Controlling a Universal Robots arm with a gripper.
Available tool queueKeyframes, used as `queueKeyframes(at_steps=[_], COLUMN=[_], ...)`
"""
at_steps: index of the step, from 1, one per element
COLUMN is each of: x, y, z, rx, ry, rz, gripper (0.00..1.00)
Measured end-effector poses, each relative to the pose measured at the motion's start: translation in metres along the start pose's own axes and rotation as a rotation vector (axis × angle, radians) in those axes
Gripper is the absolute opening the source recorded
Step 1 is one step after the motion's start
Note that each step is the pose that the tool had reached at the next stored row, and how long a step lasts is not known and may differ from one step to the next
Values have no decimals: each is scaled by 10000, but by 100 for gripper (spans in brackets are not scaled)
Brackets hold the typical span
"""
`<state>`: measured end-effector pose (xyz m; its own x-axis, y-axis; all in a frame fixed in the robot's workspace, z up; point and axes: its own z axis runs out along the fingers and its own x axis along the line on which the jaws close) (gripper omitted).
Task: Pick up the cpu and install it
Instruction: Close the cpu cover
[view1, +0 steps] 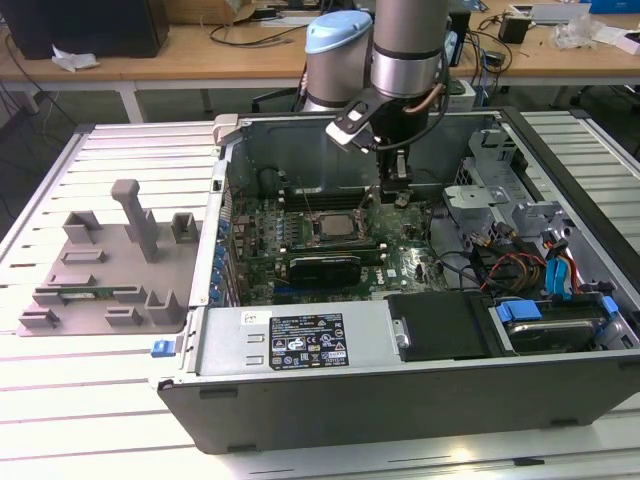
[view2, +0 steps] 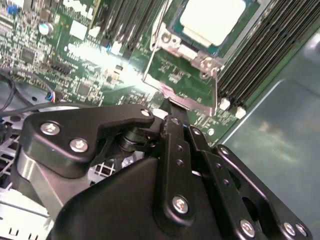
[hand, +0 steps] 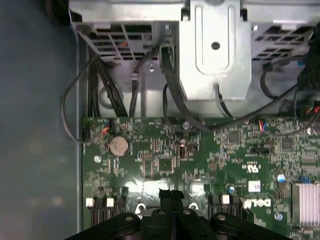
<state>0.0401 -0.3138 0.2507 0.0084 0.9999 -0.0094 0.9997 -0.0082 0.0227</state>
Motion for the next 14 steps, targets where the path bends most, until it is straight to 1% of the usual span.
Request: queueKeyframes(at_steps=[4, 6, 8, 10, 14], x=[-2, -2, -3, -3, -3], y=[-200, -254, -360, -378, -383], z=[-4, -6, -8, -8, -8], rx=[-6, -7, -9, -9, -9], ry=[0, 0, 0, 0, 1], rz=[0, 0, -1, 1, 0], gripper=[11, 11, 11, 11, 11])
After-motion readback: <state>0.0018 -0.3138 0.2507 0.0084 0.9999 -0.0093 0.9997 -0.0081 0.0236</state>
